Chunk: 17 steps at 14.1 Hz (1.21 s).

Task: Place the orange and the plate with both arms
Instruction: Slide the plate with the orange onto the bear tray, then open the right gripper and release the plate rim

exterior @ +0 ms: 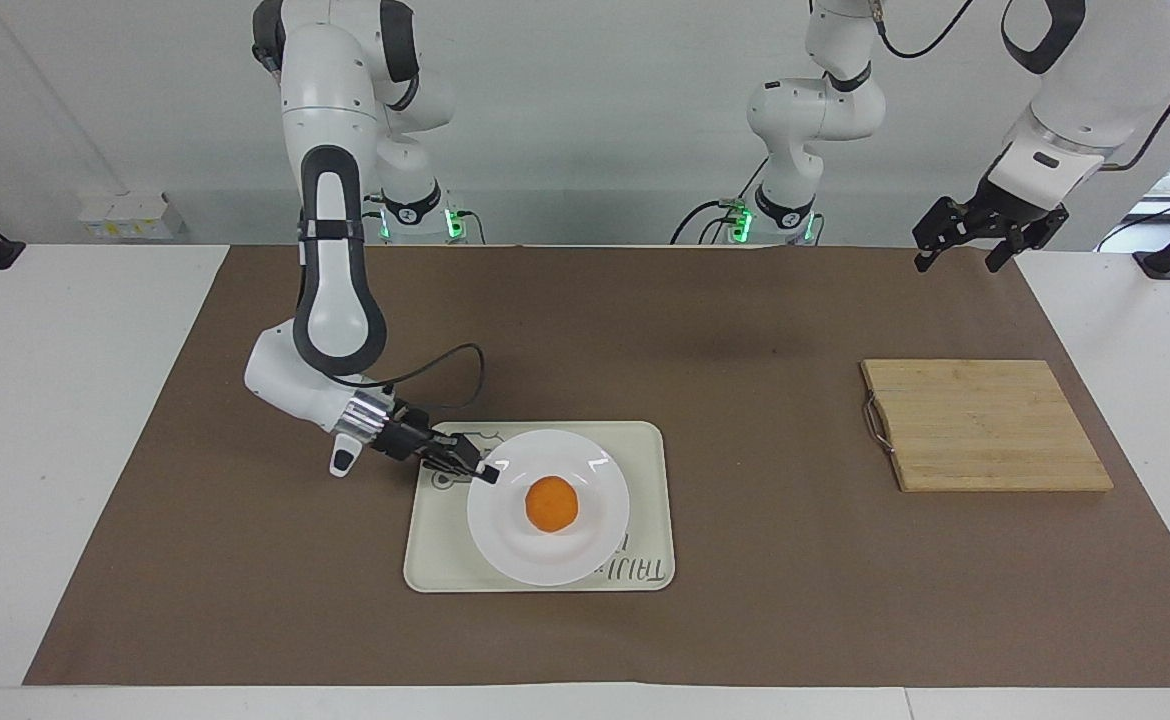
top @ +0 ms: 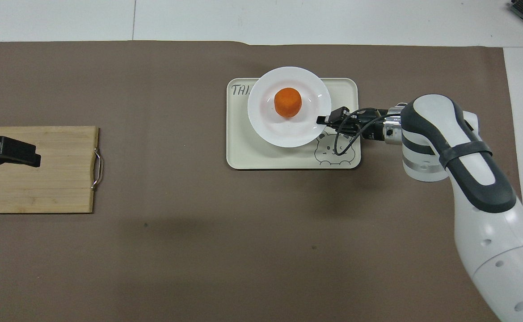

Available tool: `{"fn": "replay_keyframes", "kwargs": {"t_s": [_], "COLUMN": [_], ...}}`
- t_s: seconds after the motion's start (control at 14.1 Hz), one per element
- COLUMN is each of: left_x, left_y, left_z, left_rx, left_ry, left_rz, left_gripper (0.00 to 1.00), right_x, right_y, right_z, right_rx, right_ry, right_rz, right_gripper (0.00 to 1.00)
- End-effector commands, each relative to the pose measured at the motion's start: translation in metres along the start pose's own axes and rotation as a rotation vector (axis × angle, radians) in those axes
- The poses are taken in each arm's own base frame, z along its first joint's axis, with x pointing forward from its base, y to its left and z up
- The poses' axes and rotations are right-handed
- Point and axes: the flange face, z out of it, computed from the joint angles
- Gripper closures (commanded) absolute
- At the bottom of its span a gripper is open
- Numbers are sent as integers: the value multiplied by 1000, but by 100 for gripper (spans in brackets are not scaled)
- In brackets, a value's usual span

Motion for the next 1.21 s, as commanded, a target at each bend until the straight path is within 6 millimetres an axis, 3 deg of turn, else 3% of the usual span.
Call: {"fn": "replay_keyframes", "kwargs": {"t_s": [0.0,0.35,0.71,0.78,0.85,0.92,1.14], "left_x": [-4,-4,-4,-4,-4,-4,-4], "left_y": [-1,-1,-1,-1,-1,-1,-1], "left_z": [-6,-6,-6,-6,-6,-6,-6], "left_rx": [19,19,19,19,19,19,19], "left_ry": [-3,-3,-3,-3,-3,-3,-3], "left_rz": [-10,-10,-10,-10,-10,-10,-10], "left_gripper": [0,0,0,0,0,0,0], "right_x": [-1,-12,-22,-22,-22,-21,-14], "right_y": [-7,17,27,28,29,30,22], "right_z": [8,6,3,3,2,0,-13], "right_rx": [-3,-26,-43,-44,-61,-70,-73], "right_ry": [-6,-38,-49,-53,-58,-60,-45], "right_rz": [-39,-41,-29,-26,-37,-39,-46], "right_gripper": [100,100,100,92,52,3,0]}}
